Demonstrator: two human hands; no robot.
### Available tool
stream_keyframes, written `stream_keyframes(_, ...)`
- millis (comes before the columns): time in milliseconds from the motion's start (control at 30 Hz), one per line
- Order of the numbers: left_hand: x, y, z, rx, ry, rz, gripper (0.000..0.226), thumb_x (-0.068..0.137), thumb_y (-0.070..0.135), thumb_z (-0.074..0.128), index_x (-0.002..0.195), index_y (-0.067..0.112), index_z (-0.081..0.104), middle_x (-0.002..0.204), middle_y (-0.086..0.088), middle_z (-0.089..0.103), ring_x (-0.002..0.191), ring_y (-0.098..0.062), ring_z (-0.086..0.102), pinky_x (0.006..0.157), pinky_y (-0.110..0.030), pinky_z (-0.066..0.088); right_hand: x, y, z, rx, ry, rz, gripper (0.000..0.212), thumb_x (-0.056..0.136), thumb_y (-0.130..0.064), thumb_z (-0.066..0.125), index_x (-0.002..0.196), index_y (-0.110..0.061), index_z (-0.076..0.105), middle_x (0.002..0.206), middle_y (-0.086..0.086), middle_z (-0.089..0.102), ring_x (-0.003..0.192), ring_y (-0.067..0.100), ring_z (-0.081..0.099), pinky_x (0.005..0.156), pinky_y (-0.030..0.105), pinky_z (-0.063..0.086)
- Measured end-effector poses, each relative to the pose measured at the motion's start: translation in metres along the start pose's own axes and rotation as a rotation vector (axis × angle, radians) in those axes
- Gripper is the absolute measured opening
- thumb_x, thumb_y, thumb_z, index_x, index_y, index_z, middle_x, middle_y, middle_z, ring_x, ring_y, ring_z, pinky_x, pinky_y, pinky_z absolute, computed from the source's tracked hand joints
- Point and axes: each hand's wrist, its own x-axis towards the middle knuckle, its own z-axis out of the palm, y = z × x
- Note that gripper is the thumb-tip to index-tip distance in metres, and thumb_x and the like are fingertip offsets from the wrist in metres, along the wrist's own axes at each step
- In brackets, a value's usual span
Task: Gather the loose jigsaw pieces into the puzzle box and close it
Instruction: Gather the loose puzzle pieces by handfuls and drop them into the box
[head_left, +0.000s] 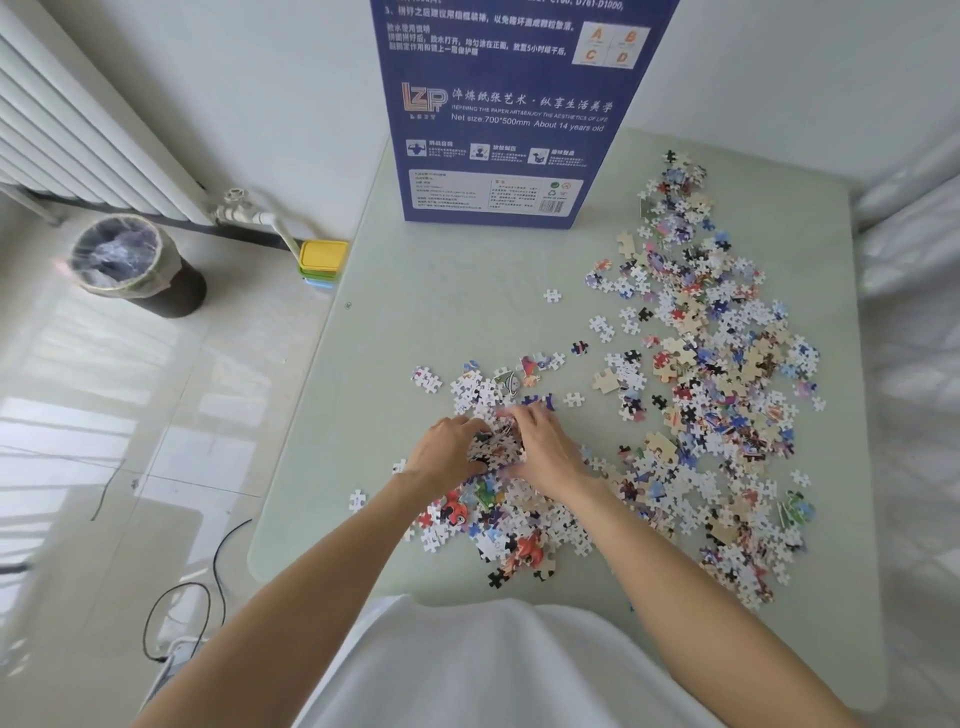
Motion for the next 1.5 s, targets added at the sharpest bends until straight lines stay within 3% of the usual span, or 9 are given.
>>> stream_keyframes(200, -0.001, -0.001, -0.006, -0.036, 0.047, 0.024, 0.047, 0.080, 0.022, 0.071, 0.124, 0.018, 0.055, 0.116, -0.001, 0.064, 0.109, -0.020, 0.056, 0.096, -0.031, 0.044, -0.003, -0.001, 0.002, 0.029, 0.065, -0.011, 0.054, 0.081, -0.017, 0.069, 0.130, -0.024, 0.048, 0.132, 0.003, 0.048, 0.103, 0.017, 0.058, 0.084, 0.028, 0.052)
stream_keyframes(400, -0.002, -0.011, -0.012, -0.025, 0.093, -0.024, 0.042, 0.083, 0.017, 0.067, 0.124, 0.016, 0.056, 0.117, -0.003, 0.063, 0.107, -0.020, 0.059, 0.094, -0.029, 0.046, -0.007, 0.006, -0.004, 0.134, 0.111, 0.025, 0.044, 0.085, -0.018, 0.064, 0.127, -0.015, 0.053, 0.135, 0.002, 0.052, 0.121, 0.018, 0.051, 0.104, 0.027, 0.034)
stream_keyframes(633, -0.001, -0.012, -0.017, -0.088, 0.067, -0.102, 0.047, 0.085, 0.019, 0.067, 0.129, 0.016, 0.050, 0.121, -0.005, 0.063, 0.107, -0.022, 0.060, 0.094, -0.030, 0.045, -0.017, 0.016, -0.019, 0.274, 0.228, 0.101, 0.029, 0.085, -0.022, 0.066, 0.113, -0.016, 0.062, 0.119, 0.000, 0.063, 0.111, 0.016, 0.057, 0.093, 0.021, 0.036)
stream_keyframes(767, -0.002, -0.011, -0.022, -0.167, 0.080, -0.142, 0.041, 0.084, 0.019, 0.068, 0.123, 0.015, 0.055, 0.118, -0.005, 0.065, 0.100, -0.024, 0.063, 0.086, -0.031, 0.048, -0.022, 0.021, -0.027, 0.317, 0.268, 0.134, 0.027, 0.084, -0.023, 0.067, 0.111, -0.018, 0.063, 0.117, -0.002, 0.064, 0.108, 0.015, 0.058, 0.092, 0.023, 0.041)
stream_keyframes(967, -0.009, -0.009, -0.039, -0.206, 0.133, -0.153, 0.041, 0.082, 0.019, 0.069, 0.122, 0.014, 0.058, 0.120, -0.004, 0.064, 0.102, -0.021, 0.063, 0.095, -0.030, 0.045, -0.026, 0.024, -0.036, 0.325, 0.239, 0.109, 0.028, 0.083, -0.022, 0.067, 0.111, -0.018, 0.064, 0.118, -0.002, 0.064, 0.111, 0.014, 0.058, 0.097, 0.027, 0.042)
stream_keyframes(1067, -0.012, -0.008, -0.047, -0.211, 0.146, -0.156, 0.040, 0.081, 0.021, 0.070, 0.119, 0.014, 0.060, 0.113, -0.004, 0.067, 0.095, -0.020, 0.065, 0.086, -0.024, 0.046, -0.025, 0.023, -0.046, 0.324, 0.231, 0.095, 0.029, 0.084, -0.023, 0.067, 0.112, -0.018, 0.064, 0.117, -0.003, 0.065, 0.109, 0.013, 0.059, 0.096, 0.026, 0.043)
stream_keyframes(1200, -0.009, 0.000, -0.062, -0.184, 0.131, -0.113, 0.038, 0.080, 0.025, 0.072, 0.115, 0.017, 0.062, 0.105, -0.002, 0.070, 0.079, -0.013, 0.061, 0.074, -0.019, 0.046, -0.027, 0.013, -0.082, 0.352, 0.272, 0.005, 0.026, 0.084, -0.020, 0.067, 0.109, -0.018, 0.065, 0.114, -0.005, 0.066, 0.106, 0.009, 0.059, 0.095, 0.022, 0.043)
stream_keyframes(1333, 0.005, 0.013, -0.098, -0.170, 0.162, -0.021, 0.034, 0.078, 0.030, 0.073, 0.109, 0.019, 0.064, 0.097, 0.002, 0.071, 0.079, -0.012, 0.062, 0.070, -0.019, 0.045, -0.025, -0.005, -0.148, 0.338, 0.370, -0.138, 0.023, 0.082, -0.019, 0.069, 0.106, -0.016, 0.067, 0.105, -0.007, 0.067, 0.095, 0.003, 0.059, 0.082, 0.002, 0.038)
stream_keyframes(1500, 0.030, 0.029, -0.155, -0.181, 0.290, 0.083, 0.030, 0.076, 0.029, 0.074, 0.104, 0.023, 0.066, 0.090, 0.006, 0.071, 0.080, -0.012, 0.065, 0.065, -0.019, 0.042, -0.002, -0.039, -0.265, 0.340, 0.608, -0.352, 0.018, 0.081, -0.017, 0.071, 0.100, -0.017, 0.070, 0.099, -0.008, 0.068, 0.089, 0.002, 0.060, 0.082, 0.008, 0.041)
